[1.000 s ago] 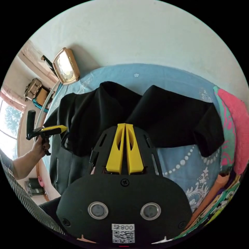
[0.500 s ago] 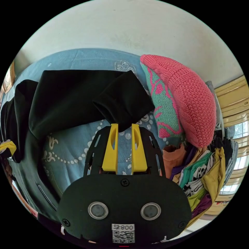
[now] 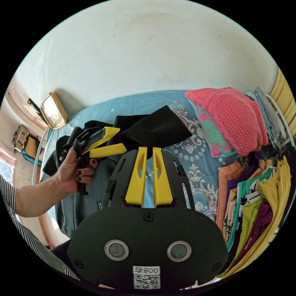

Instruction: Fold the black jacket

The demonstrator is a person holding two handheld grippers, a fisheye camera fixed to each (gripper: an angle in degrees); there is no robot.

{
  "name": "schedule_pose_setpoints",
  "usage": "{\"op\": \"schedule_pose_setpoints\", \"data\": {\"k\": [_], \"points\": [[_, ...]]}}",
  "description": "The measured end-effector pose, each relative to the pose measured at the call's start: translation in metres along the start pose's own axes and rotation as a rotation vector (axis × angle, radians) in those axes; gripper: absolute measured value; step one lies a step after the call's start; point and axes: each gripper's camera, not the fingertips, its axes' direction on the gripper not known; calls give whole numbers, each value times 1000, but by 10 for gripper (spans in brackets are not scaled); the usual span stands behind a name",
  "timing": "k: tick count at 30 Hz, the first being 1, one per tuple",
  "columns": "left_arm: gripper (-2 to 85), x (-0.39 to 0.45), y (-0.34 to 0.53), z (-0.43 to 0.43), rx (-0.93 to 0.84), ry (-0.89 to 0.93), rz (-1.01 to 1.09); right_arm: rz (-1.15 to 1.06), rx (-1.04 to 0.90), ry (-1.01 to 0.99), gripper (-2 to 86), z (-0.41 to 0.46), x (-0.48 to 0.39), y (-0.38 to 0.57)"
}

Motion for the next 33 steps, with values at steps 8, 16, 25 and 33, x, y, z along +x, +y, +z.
{"op": "schedule_pose_setpoints", "data": {"k": [8, 16, 25, 33], "points": [[46, 33, 7, -37, 14, -29, 86, -21, 14, -161, 31, -26, -4, -13], [35, 102, 39, -134, -14, -157, 247, -159, 46, -471, 32, -48, -80, -45], [34, 131, 100, -262, 47, -307, 220, -329, -50, -738, 33, -1, -221, -83], [34, 116, 164, -348, 165, -346, 102, -445, -182, -869, 31, 50, -345, -96]]}}
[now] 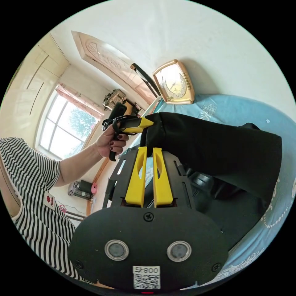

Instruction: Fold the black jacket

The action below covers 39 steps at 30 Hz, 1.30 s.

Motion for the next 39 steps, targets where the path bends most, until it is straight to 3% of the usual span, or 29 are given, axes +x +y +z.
{"op": "schedule_pose_setpoints", "data": {"k": [17, 20, 24, 28, 32, 35, 39], "points": [[46, -120, 48, -47, 66, -72, -238, 0, -253, 20, 37, 202, -13, -80], [56, -135, 53, -49, 62, -151, -281, -13, -315, 24, 38, 240, -15, -88], [46, -136, 65, -58, 71, -393, -316, -13, -412, 24, 27, 296, -20, -90], [21, -111, 63, -51, 134, -485, -207, 9, -494, 18, 7, 337, -23, -81], [7, -110, 47, -15, 8, -481, -128, 28, -491, -24, 2, 334, -31, -72], [4, -127, 39, 14, -135, -641, -123, 37, -420, -17, 1, 287, -38, -64], [2, -129, 41, 12, -71, -602, -141, 112, -194, 203, 1, 156, -18, -52]]}}
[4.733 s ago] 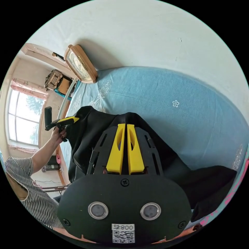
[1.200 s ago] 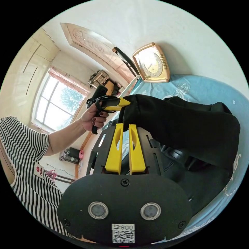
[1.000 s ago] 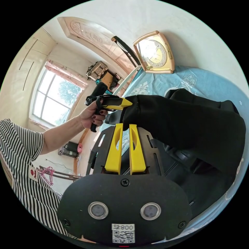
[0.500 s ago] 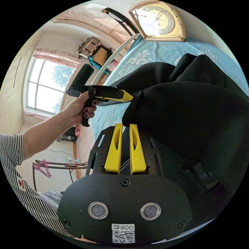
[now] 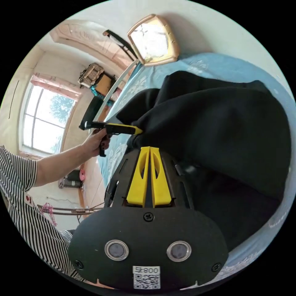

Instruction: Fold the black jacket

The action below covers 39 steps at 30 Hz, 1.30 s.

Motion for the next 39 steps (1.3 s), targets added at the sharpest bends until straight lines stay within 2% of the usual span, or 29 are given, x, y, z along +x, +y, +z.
{"op": "schedule_pose_setpoints", "data": {"k": [5, 7, 9, 11, 13, 18, 21, 23, 27, 30, 32, 34, 39], "points": [[2, 34, 1, -20, 146, 73, 90, 179, 223, 238, 1, -114, 66, 45], [2, 65, -16, -13, 170, 150, 195, 275, 239, 328, 1, -134, 89, 62], [1, 93, -39, 5, 145, 213, 287, 318, 234, 338, 1, -133, 104, 75], [1, 120, -66, 27, 122, 255, 369, 375, 144, 345, 0, -113, 120, 86], [1, 153, -99, 61, 70, 254, 455, 374, 115, 341, 1, -92, 118, 106], [1, 194, -138, 118, -37, 221, 520, 396, 210, 343, 1, -110, 92, 128], [1, 204, -154, 146, -85, 40, 521, 402, 191, 369, 1, -112, 90, 134], [1, 203, -161, 162, -130, -12, 550, 433, 218, 322, 1, -117, 92, 140], [1, 188, -157, 166, -94, 55, 524, 422, 271, 356, 1, -140, 68, 142], [1, 176, -146, 169, -98, 46, 521, 455, 204, 353, 1, -127, 78, 137], [1, 165, -137, 157, -56, 108, 498, 479, 251, 265, 1, -141, 76, 133], [1, 143, -111, 125, 54, 205, 496, 437, 319, 276, 1, -161, 53, 120], [1, 68, -30, 74, 166, 200, 363, 322, 300, 368, 0, -163, 35, 57]]}}
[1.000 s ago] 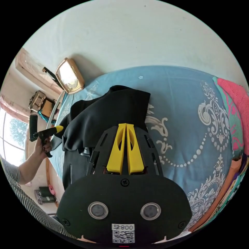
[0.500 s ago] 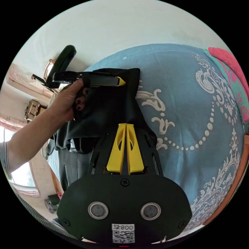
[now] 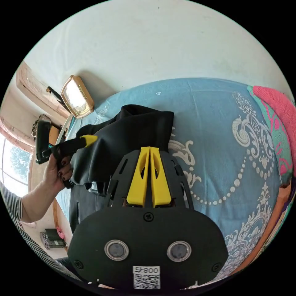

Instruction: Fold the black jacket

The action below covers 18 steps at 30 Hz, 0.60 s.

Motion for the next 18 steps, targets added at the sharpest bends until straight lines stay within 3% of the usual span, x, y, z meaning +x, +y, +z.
{"op": "schedule_pose_setpoints", "data": {"k": [4, 6, 12, 15, 18], "points": [[1, -47, 72, -16, -90, -131, -171, -48, -138, 25, 0, 55, -13, -49], [1, -66, 95, -19, -97, -84, -228, -41, -155, 20, 0, 60, -21, -60], [1, -75, 169, -96, 129, -150, -272, -145, -58, -90, 1, 17, -104, -82], [2, -101, 211, -112, 96, -294, -376, -277, -191, -130, 1, 63, -168, -97], [3, -128, 251, -120, 74, -208, -456, -307, -302, -66, 1, 108, -214, -114]]}}
